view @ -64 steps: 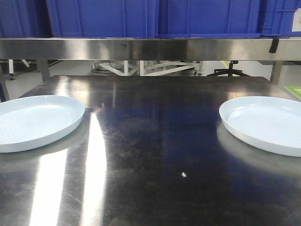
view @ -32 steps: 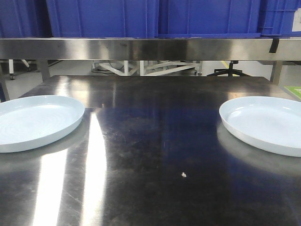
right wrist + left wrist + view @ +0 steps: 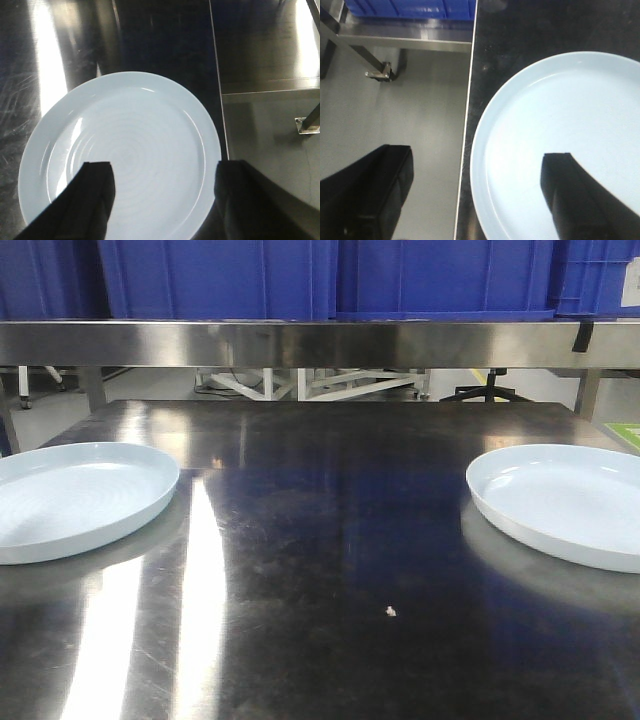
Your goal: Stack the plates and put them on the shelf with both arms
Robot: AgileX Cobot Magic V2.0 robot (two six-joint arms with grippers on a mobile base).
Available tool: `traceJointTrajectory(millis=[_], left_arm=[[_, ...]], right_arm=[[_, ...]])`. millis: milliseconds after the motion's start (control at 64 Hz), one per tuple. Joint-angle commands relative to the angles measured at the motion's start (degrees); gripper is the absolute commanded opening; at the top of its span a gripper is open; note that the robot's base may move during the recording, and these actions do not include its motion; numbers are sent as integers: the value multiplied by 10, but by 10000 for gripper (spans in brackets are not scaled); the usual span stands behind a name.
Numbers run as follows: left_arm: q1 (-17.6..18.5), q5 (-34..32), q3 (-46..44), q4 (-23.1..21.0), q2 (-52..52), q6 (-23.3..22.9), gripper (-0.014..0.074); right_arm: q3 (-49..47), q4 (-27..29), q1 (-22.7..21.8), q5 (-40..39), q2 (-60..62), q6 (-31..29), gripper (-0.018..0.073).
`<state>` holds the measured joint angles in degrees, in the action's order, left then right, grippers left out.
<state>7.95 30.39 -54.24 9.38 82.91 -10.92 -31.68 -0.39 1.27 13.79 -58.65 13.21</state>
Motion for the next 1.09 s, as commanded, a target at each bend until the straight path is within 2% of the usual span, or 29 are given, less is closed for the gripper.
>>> traceJointTrajectory(millis=[0,328,657,1016,1079], left_arm=[[4,-30,-32,8,2,-2,582],[3,-38,-57,47,54,-2,582],[-43,-63,-57,27,102,-2,582],[-42,-75,-57,8,141,-2,580],[-42,-75,-57,8,147,-2,555]], right_arm=[[-21,-2,-2,-41,4,2,538],[-21,-2,-2,-40,4,2,538],[-21,-2,-2,-40,4,2,538],[-21,-2,-2,-40,4,2,538],[-21,-2,-2,-40,4,2,538]])
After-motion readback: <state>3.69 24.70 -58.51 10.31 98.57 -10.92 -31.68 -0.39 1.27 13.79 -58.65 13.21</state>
